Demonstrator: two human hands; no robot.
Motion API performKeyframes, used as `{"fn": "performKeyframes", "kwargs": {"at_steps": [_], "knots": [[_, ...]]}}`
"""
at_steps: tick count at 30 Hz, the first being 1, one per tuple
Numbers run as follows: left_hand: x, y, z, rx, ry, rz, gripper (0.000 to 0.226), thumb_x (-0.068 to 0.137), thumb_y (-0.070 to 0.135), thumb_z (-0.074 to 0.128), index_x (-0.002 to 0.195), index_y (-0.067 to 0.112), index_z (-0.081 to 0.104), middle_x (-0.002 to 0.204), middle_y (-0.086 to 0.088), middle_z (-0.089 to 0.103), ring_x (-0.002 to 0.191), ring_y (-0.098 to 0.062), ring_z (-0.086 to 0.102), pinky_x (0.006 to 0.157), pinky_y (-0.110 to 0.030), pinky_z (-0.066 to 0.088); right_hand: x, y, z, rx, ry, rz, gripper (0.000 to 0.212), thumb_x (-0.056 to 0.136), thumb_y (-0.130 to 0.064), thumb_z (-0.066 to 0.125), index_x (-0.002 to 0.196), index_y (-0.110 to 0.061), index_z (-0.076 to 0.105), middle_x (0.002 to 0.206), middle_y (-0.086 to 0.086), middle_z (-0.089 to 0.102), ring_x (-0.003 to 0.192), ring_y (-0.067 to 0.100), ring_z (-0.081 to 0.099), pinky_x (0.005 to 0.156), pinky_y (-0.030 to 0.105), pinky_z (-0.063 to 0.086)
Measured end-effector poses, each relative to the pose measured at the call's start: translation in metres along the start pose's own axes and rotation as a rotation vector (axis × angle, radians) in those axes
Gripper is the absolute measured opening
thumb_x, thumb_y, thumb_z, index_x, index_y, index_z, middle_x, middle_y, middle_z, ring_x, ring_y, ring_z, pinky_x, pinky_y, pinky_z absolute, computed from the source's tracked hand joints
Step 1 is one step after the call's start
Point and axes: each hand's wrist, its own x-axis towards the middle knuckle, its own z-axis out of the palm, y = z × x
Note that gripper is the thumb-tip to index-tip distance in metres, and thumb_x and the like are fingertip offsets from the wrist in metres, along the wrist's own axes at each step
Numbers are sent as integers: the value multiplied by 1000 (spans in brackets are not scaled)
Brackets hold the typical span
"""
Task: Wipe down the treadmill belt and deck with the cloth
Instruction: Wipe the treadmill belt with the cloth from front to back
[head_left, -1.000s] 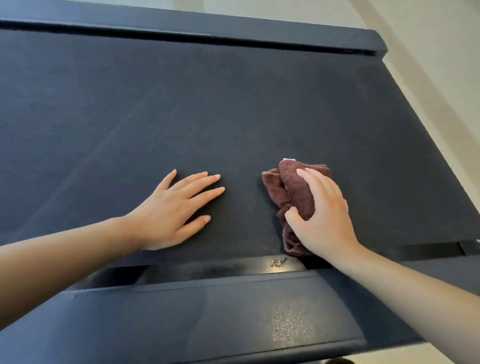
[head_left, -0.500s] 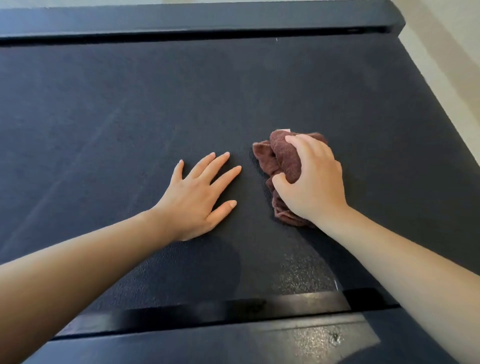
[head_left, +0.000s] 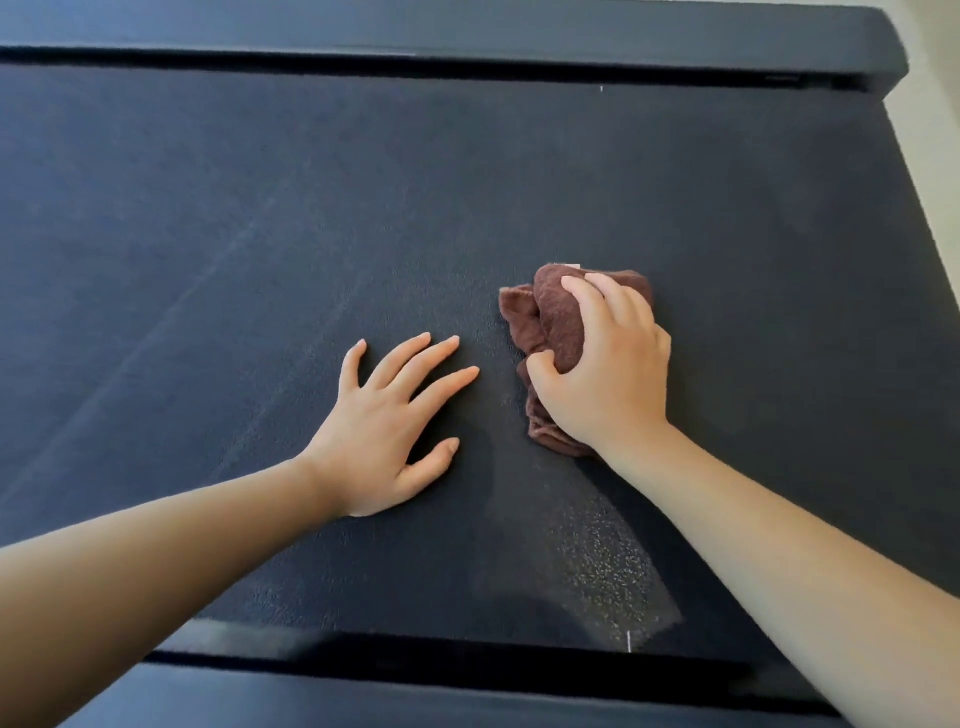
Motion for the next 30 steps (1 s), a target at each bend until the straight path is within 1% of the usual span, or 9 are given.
{"fn": "performKeyframes", "kwargs": {"at_steps": [3,9,13,16,19,21,24,27,30], "knots": [[0,-5,6,-39,46,12,61,85,55,36,142,35,31,154,4,24,142,-20,17,109,-62,11,9,-1,6,-11,21,-12,62,73,-41,55,132,-22,49,140,-2,45,132,21,35,102,51,35],[0,-1,-2,-51,12,7,62,84,55,36,143,34,32,154,3,24,143,-20,16,109,-63,11,8,-4,4,-34,12,-16,61,74,-36,59,132,-21,48,140,-1,45,131,20,36,101,49,36],[-1,-3,2,-43,20,12,62,85,56,35,143,36,30,155,5,22,143,-18,14,110,-61,10,6,-2,7,-23,52,-21,61,75,-39,58,133,-22,48,141,-2,45,132,19,36,102,47,35],[-2,-3,4,-28,51,19,61,85,56,35,143,37,29,155,7,22,143,-16,15,110,-61,13,6,4,10,-1,64,-39,61,76,-42,58,133,-24,47,141,-3,44,132,18,34,103,47,33],[1,-1,1,6,58,7,60,85,56,32,143,37,30,154,7,24,141,-17,21,109,-59,18,8,7,9,28,35,-66,62,77,-44,56,135,-25,45,143,-5,41,133,18,32,103,46,31],[12,3,-3,8,74,-52,60,87,57,26,142,37,31,153,5,26,140,-18,23,110,-57,20,13,9,7,38,11,-70,63,78,-44,57,136,-25,43,145,-5,39,134,18,30,104,47,30],[49,6,-6,-23,111,-219,63,88,59,17,144,33,28,153,3,23,141,-17,17,111,-57,16,34,16,3,48,7,-56,63,80,-42,58,138,-25,41,145,-6,38,135,18,28,104,46,29],[92,-2,-6,-36,156,-310,64,88,58,21,144,28,29,153,2,23,141,-19,17,110,-60,16,67,28,1,57,21,-45,62,80,-41,58,137,-24,42,144,-5,40,135,19,29,104,45,29],[125,-20,-11,-13,156,-311,63,89,55,27,144,25,29,153,0,24,140,-21,18,109,-60,16,99,34,1,62,15,-52,61,80,-40,58,137,-24,44,143,-5,42,134,20,31,104,45,29]]}}
